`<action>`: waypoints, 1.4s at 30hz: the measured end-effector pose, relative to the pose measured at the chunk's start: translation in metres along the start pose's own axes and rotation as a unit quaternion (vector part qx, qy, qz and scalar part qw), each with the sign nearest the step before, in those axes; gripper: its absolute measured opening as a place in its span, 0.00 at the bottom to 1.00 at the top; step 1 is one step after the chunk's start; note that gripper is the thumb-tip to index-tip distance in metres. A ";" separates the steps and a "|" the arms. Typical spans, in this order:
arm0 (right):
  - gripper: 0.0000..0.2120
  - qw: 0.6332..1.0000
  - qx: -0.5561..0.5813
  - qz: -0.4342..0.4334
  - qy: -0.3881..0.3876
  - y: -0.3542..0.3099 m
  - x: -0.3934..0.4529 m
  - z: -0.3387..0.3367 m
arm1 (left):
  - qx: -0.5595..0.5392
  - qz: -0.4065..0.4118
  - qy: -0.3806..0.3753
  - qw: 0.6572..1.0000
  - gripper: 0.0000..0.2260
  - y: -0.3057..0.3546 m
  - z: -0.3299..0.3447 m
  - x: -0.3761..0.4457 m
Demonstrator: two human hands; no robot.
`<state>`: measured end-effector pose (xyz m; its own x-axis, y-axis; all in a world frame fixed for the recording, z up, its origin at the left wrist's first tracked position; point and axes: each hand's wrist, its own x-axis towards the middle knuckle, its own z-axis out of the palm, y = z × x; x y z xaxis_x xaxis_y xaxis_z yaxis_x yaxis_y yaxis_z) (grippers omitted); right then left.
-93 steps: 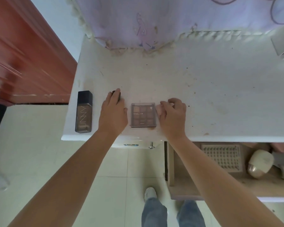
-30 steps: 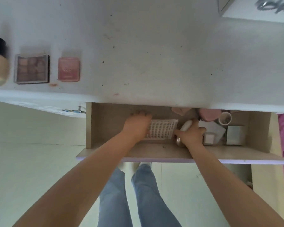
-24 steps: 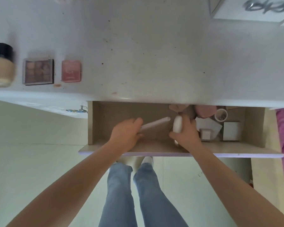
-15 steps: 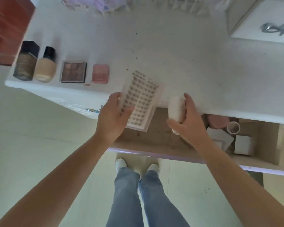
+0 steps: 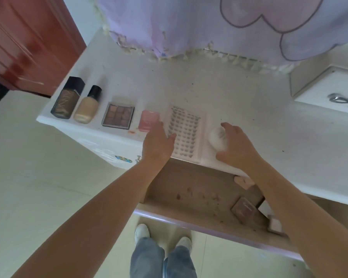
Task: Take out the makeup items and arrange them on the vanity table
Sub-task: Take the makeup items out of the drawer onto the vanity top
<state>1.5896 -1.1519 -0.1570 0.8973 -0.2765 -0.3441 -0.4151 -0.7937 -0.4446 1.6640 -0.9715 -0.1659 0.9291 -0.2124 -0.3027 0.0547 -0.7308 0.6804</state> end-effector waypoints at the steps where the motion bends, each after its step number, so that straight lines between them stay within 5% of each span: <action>1: 0.39 1.000 -0.027 -0.006 -0.009 0.003 0.001 -0.001 | 0.018 0.007 0.006 1.000 0.20 0.001 0.002 0.002; 8: 0.32 0.968 -0.218 -0.124 0.001 0.019 0.009 -0.001 | 0.103 0.017 0.010 0.994 0.22 0.010 0.004 0.012; 17: 0.32 0.974 -0.117 -0.186 -0.051 0.035 0.009 -0.001 | 0.262 0.103 0.011 0.960 0.30 -0.006 0.009 -0.009; 20: 0.19 0.981 -0.041 -0.175 -0.072 0.032 0.005 0.000 | 0.320 0.213 -0.011 0.923 0.33 -0.012 0.012 -0.014; 23: 0.08 0.988 0.042 -0.148 0.004 0.028 0.002 0.008 | 0.360 0.267 -0.074 0.891 0.32 -0.017 0.016 -0.011; 30: 0.34 0.990 0.064 -0.074 0.106 0.028 0.001 0.033 | 0.353 0.260 -0.056 0.897 0.31 -0.019 0.019 -0.005; 38: 0.37 0.987 0.086 -0.054 0.125 0.010 0.010 0.046 | 0.339 0.245 -0.065 0.906 0.30 -0.016 0.011 -0.001; 42: 0.38 0.982 0.135 -0.064 0.114 0.011 0.001 0.037 | 0.387 0.292 -0.071 0.872 0.30 -0.012 0.008 -0.009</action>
<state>1.5803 -1.1410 -0.1929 0.9422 -0.3228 -0.0902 -0.2937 -0.6658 -0.6859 1.6517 -0.9663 -0.1766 0.6577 -0.7333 -0.1725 -0.7270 -0.6779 0.1096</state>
